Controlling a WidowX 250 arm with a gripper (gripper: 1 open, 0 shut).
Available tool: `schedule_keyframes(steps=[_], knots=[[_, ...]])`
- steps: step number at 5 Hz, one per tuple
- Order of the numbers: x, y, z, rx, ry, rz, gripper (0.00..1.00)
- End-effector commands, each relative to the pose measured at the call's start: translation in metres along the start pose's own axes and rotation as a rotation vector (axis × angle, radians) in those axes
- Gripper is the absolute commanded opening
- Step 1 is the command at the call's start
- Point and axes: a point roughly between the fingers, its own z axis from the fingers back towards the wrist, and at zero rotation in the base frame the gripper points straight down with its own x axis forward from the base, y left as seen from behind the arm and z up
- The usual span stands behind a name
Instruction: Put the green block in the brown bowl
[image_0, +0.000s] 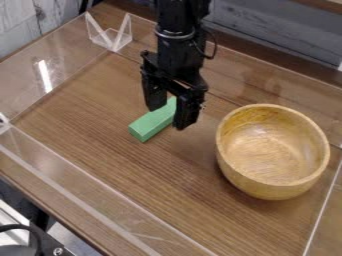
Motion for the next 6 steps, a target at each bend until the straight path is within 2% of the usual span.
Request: schedule_keyframes(steps=[1,6], knots=[[0.004,0.004,0.008,0.008,-0.053,-0.009,1.0],[0.007,0.01,-0.007,-0.018,-0.083,-0.046,1.0]])
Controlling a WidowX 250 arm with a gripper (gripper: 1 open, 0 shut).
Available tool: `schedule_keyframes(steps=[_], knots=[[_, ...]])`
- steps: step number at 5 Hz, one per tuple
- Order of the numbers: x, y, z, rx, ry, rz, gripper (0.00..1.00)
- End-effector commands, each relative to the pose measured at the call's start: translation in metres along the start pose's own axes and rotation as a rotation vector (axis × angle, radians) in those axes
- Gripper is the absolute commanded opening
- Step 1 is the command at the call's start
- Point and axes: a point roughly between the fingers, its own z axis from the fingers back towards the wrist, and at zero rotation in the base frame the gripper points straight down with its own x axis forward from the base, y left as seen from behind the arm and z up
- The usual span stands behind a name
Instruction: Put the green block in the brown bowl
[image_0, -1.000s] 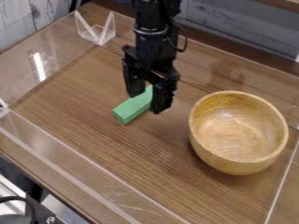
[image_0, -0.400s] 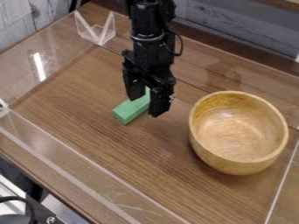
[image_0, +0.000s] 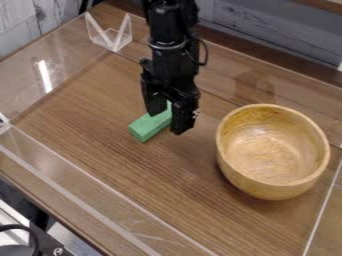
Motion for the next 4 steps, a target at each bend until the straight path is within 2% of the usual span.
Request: schedule_keyframes(steps=[1,4], knots=[[0.0031,0.0042,0.0097,0.01,-0.045,0.014,1.0],[0.0035,0.0008,0.0167,0.008,-0.069,0.022,1.0]])
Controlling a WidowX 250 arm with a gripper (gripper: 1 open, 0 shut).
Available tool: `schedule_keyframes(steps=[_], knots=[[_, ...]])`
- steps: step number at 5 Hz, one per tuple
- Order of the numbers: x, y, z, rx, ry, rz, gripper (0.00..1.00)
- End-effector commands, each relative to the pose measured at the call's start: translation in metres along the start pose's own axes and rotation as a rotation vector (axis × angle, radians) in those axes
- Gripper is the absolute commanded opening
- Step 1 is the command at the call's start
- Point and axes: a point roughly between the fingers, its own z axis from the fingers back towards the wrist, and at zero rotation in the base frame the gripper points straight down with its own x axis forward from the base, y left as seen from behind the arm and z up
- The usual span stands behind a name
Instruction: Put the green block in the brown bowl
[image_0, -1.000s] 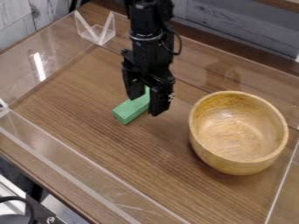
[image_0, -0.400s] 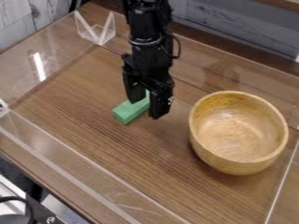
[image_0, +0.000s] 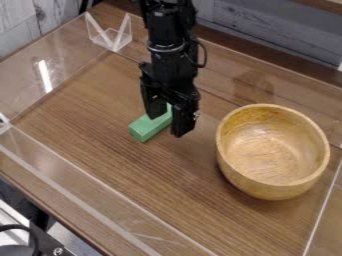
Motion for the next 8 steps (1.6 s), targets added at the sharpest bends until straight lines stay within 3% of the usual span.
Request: schedule_keyframes(steps=[1,2,5,8], knots=[[0.004,0.0,0.021,0.024,-0.068,0.006,1.0],[0.004,0.0,0.021,0.024,-0.075,0.002,1.0],[0.003,0.017,0.01,0.04,-0.059,-0.115,1.0],[0.005,0.027,-0.004,0.05,-0.049,-0.154,1.0]])
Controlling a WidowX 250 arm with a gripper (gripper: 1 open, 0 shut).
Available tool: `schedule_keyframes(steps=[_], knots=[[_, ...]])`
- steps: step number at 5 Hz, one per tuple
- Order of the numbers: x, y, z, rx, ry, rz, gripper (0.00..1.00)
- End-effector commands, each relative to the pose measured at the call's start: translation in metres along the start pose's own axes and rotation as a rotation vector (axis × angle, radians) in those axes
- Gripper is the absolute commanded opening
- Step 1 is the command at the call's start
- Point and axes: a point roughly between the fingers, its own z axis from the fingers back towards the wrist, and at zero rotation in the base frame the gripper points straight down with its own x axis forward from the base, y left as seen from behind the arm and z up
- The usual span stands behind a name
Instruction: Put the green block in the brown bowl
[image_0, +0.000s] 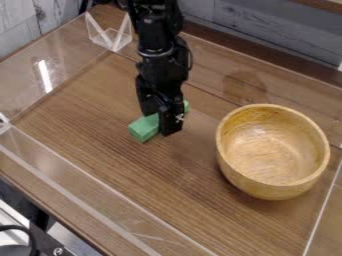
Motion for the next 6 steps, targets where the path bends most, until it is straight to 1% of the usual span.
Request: schedule_keyframes(steps=[1,3,6], knots=[[0.004,0.008,0.005,0.024,-0.029,0.006,1.0],[0.008,0.013,0.001,0.028,-0.031,0.01,1.0],[0.01,0.019,-0.008,0.026,-0.026,0.008,1.0]])
